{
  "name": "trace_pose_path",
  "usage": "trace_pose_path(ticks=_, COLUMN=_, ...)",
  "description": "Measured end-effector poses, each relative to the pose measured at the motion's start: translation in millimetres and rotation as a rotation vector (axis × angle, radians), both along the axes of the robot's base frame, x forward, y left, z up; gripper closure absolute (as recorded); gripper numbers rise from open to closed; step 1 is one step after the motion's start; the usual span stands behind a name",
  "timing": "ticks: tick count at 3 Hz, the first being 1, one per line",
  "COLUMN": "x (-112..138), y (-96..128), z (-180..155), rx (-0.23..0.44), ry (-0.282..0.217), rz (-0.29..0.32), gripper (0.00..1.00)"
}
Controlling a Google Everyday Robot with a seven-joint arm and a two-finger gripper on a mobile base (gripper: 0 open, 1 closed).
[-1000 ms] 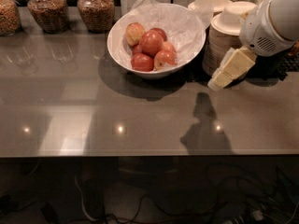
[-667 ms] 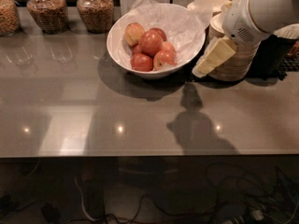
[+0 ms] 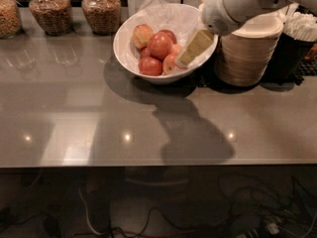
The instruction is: Pick apple from white bowl
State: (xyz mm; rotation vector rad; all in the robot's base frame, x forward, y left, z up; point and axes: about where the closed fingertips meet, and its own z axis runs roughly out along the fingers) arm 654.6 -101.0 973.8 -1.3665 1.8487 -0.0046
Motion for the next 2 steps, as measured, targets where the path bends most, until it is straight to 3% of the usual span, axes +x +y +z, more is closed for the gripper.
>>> trace_pose_path(ticks=1, x=27.9, y=28.6, z=-9.5, rx=0.037, ry=0.010, rz=0.044, gripper=0.00)
trace_pose_path(ticks=2, x=27.7, y=28.9, z=-9.7, rx=0.037, ry=0.010, rz=0.045, gripper=0.00)
